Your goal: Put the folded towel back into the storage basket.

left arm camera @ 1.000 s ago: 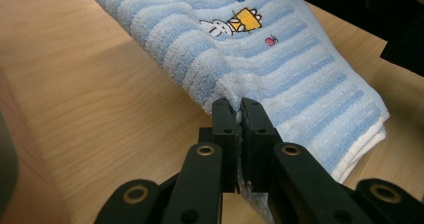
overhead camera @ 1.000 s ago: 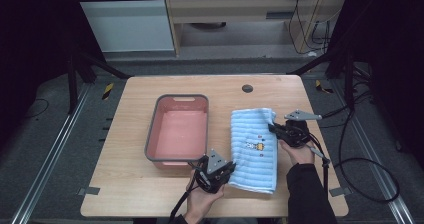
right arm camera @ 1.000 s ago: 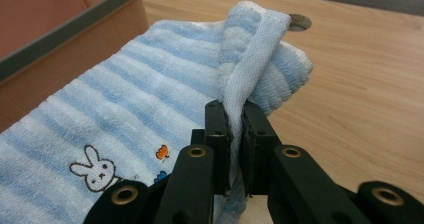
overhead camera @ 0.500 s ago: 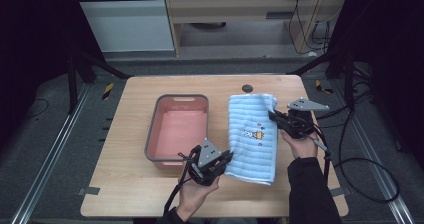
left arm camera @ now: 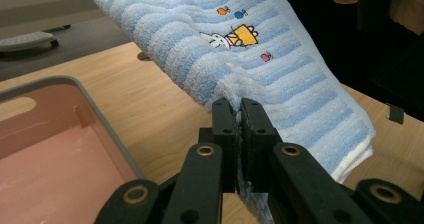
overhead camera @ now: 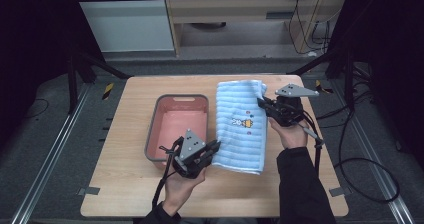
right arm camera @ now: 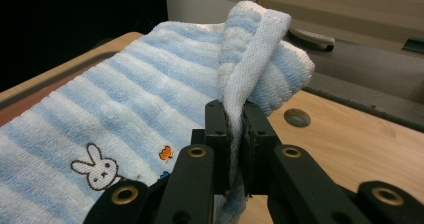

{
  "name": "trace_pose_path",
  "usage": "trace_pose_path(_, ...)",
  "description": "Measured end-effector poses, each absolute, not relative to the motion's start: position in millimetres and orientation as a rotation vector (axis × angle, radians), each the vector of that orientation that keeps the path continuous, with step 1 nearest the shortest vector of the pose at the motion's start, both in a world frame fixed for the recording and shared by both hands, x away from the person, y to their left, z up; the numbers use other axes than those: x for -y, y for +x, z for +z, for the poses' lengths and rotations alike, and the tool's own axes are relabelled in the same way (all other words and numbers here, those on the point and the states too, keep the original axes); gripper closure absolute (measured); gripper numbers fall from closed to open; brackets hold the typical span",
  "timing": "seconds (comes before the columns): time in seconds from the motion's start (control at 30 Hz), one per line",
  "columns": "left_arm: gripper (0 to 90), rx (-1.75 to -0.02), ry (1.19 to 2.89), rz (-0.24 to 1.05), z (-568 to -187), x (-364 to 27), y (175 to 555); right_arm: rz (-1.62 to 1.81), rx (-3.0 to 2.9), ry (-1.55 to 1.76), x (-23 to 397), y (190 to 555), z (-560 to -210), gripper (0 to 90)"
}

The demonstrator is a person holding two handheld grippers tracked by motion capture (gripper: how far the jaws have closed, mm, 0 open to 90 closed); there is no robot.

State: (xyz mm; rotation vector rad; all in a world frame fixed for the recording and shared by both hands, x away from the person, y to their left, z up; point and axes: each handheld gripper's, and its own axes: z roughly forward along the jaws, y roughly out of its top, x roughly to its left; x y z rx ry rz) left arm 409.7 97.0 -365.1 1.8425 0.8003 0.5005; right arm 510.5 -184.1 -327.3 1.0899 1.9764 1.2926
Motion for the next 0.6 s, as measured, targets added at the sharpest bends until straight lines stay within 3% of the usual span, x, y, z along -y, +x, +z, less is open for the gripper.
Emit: trace_pose_path(0.6, 85.9, -0.83, 1.77, 0.562, -339.1, -142.7, 414.9, 1.334, -1.972, 1.011, 135.1, 527.9, -295.2, 84.1)
